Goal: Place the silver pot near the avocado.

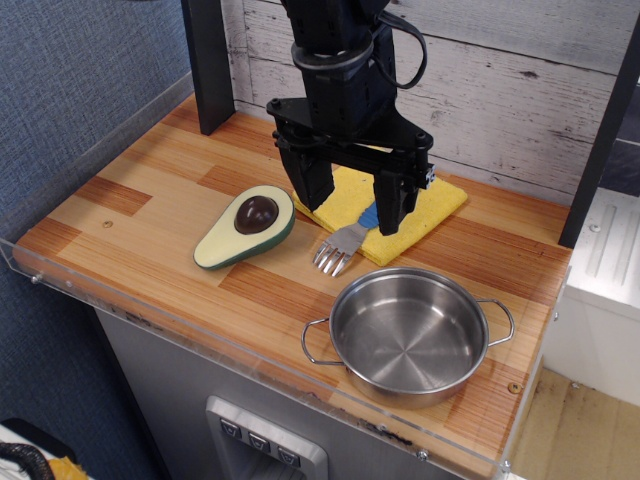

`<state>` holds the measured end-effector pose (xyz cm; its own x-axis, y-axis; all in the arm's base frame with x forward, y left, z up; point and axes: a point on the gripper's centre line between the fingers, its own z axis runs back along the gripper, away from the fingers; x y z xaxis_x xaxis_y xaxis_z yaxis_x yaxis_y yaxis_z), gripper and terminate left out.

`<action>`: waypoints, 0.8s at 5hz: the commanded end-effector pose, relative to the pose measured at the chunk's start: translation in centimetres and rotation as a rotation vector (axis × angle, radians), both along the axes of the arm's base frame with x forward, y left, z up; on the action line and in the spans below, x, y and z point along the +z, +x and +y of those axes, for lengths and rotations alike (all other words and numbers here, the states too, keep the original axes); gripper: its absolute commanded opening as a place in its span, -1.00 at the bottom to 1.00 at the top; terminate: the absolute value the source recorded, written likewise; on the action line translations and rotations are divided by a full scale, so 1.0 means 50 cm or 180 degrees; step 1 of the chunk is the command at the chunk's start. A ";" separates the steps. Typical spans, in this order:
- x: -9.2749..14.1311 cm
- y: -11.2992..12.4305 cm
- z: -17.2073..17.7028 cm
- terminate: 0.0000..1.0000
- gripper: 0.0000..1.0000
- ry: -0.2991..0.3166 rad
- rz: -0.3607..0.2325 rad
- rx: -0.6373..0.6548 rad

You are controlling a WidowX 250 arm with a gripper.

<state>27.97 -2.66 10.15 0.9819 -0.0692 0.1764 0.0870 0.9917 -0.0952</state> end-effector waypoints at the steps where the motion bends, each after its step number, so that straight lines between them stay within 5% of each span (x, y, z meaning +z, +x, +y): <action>1: 0.000 0.000 0.000 -1.00 1.00 0.0000 0.0000 0.0000; 4: -0.059 -0.034 -0.012 -1.00 1.00 0.0156 0.0017 -0.0120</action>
<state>26.01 -3.12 6.41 0.9851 -0.1085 0.1337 0.1157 0.9922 -0.0468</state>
